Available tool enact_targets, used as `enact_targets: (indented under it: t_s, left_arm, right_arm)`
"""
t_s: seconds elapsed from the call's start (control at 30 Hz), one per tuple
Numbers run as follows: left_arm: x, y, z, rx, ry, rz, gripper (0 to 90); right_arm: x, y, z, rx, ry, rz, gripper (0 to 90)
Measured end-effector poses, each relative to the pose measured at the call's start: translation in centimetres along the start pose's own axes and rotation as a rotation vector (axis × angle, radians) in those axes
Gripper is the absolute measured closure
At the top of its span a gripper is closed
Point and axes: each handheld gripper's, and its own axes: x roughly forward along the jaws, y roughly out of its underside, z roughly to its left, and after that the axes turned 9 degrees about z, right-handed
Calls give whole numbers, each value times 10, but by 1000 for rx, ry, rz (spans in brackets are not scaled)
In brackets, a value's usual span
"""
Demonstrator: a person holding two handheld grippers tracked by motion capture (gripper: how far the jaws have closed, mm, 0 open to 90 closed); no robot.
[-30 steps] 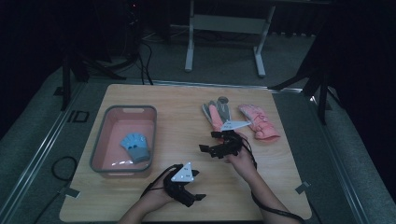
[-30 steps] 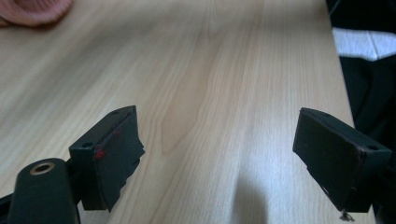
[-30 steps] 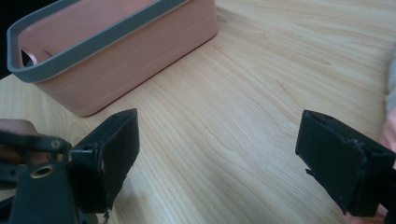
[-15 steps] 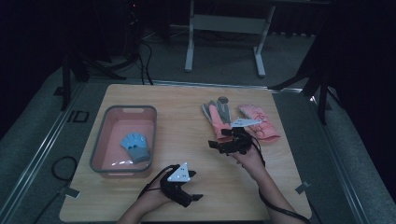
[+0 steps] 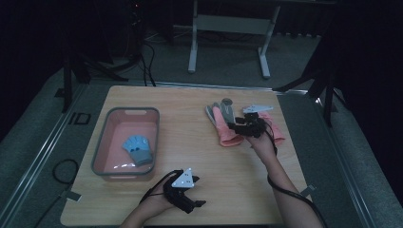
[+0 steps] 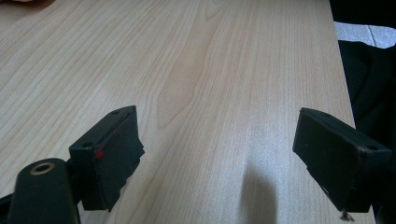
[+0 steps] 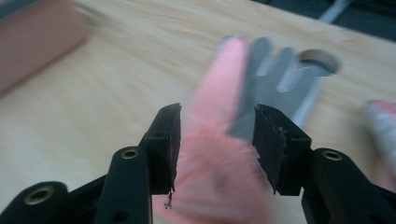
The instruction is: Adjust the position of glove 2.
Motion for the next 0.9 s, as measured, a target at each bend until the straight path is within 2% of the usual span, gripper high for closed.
enact_targets:
  t_s: [0.17, 0.23, 0.3, 0.4, 0.57, 0.63, 0.67, 0.7, 0.73, 0.77, 0.8, 0.83, 0.9]
  left_arm:
    - [0, 0, 1, -8, 2, 0, 150]
    - [0, 0, 1, -8, -3, 4, 150]
    - [0, 0, 1, -11, -5, 2, 150]
    - [0, 0, 1, -20, -6, -1, 150]
    - [-1, 1, 3, -27, -8, -10, 150]
    - [-1, 1, 3, -30, -9, -11, 150]
    - [-1, 1, 3, -30, -10, -9, 150]
    - [-1, 1, 3, -31, -9, -11, 150]
    - [-1, 1, 3, -32, -8, -12, 150]
    - [0, 1, 3, -31, -9, -12, 150]
    - [0, 1, 3, -28, -10, -9, 150]
    - [0, 1, 2, -24, -11, -7, 150]
    - [-1, 1, 3, -14, -20, -15, 150]
  right_arm:
    - [15, -6, -17, -6, 40, 46, 516]
    - [23, -7, -22, -1, 35, 62, 513]
    - [32, -9, -24, 5, 42, 86, 514]
    - [43, -11, -27, 33, 16, 84, 519]
    - [61, -14, -29, 27, 59, 127, 552]
    - [69, -14, -29, 40, 56, 165, 571]
    - [72, -13, -28, 30, 63, 177, 581]
    - [73, -12, -27, 24, 66, 180, 606]
    - [73, -12, -28, 40, 59, 179, 638]
    - [73, -11, -29, 55, 55, 177, 696]
    - [72, -10, -28, 62, 71, 164, 797]
    - [71, -8, -26, 68, 76, 134, 852]
    - [67, -6, -21, 128, 74, 93, 875]
